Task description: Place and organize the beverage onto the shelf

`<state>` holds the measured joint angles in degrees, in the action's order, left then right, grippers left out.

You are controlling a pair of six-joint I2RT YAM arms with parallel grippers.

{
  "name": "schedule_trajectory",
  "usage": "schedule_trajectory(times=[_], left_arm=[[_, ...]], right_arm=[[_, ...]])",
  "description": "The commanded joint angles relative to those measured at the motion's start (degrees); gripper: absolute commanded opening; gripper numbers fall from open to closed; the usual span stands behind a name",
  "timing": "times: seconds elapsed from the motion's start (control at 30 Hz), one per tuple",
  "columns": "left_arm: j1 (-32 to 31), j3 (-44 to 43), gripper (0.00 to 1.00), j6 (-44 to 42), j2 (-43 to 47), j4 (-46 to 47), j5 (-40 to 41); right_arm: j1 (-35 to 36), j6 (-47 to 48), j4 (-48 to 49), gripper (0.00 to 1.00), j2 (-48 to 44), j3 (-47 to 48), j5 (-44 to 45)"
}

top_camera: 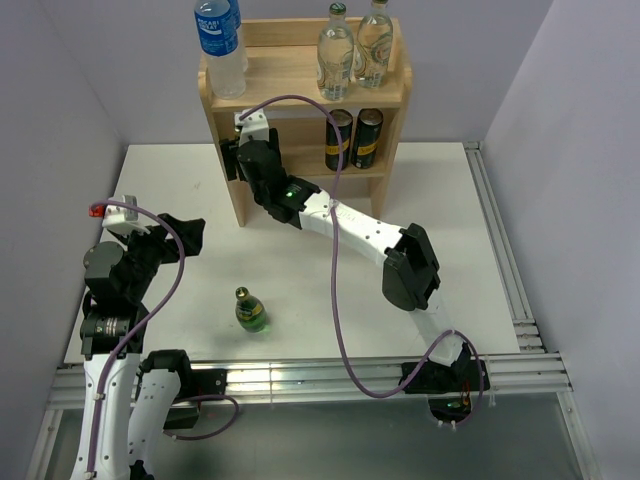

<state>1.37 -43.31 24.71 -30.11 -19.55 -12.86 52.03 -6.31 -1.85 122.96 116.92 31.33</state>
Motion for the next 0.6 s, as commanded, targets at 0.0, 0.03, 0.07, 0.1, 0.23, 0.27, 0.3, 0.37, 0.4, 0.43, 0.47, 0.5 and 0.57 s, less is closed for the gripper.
schedule_trajectory(times=[0.0, 0.03, 0.07, 0.1, 0.23, 0.27, 0.3, 0.37, 0.4, 0.43, 0.47, 0.5, 0.57], left_arm=[[0.4, -0.4, 0.99, -0.3, 0.3, 2.7, -1.3], [0.4, -0.4, 0.99, -0.2, 0.3, 2.7, -1.3], [0.4, -0.3, 0.99, -0.2, 0.3, 2.6, -1.3], [0.4, -0.4, 0.99, -0.3, 0.3, 2.5, -1.2], [0.4, -0.4, 0.99, -0.3, 0.3, 2.5, -1.3], [0.4, -0.4, 0.99, -0.3, 0.3, 2.5, -1.4], [0.4, -0.4, 0.99, -0.3, 0.4, 2.5, -1.4], [0.4, -0.4, 0.99, -0.2, 0.3, 2.5, -1.5], [0.5, -0.3, 0.99, -0.2, 0.4, 2.5, -1.4], [0.4, -0.4, 0.99, -0.2, 0.3, 2.4, -1.4], [0.5, -0.4, 0.99, -0.2, 0.4, 2.5, -1.4], [0.4, -0.4, 0.99, -0.2, 0.3, 2.4, -1.4], [0.4, -0.4, 0.99, -0.3, 0.4, 2.5, -1.5]], right_arm=[[-4.3, -2.9, 6.3, 0.69, -1.5, -0.1, 2.8], [-4.2, -2.9, 6.5, 0.72, -1.5, -0.2, 2.8], [-4.2, -3.0, 6.5, 0.76, -1.6, -0.2, 2.9], [-4.3, -3.1, 6.5, 0.77, -1.6, -0.3, 2.9], [-4.3, -3.2, 6.6, 0.84, -1.7, -0.6, 3.0], [-4.3, -3.2, 6.6, 0.88, -1.6, -0.6, 3.1], [-4.3, -3.2, 6.6, 0.88, -1.7, -0.6, 3.0], [-4.4, -3.4, 6.7, 0.93, -1.7, -0.8, 3.3], [-4.5, -3.3, 6.7, 0.94, -1.7, -0.9, 3.3], [-4.4, -3.4, 6.8, 0.99, -1.7, -1.0, 3.5], [-4.4, -3.4, 6.9, 1.0, -1.8, -1.0, 3.6], [-4.4, -3.3, 6.9, 1.0, -1.8, -1.3, 3.5], [-4.5, -3.3, 7.0, 1.0, -1.8, -1.3, 3.6]])
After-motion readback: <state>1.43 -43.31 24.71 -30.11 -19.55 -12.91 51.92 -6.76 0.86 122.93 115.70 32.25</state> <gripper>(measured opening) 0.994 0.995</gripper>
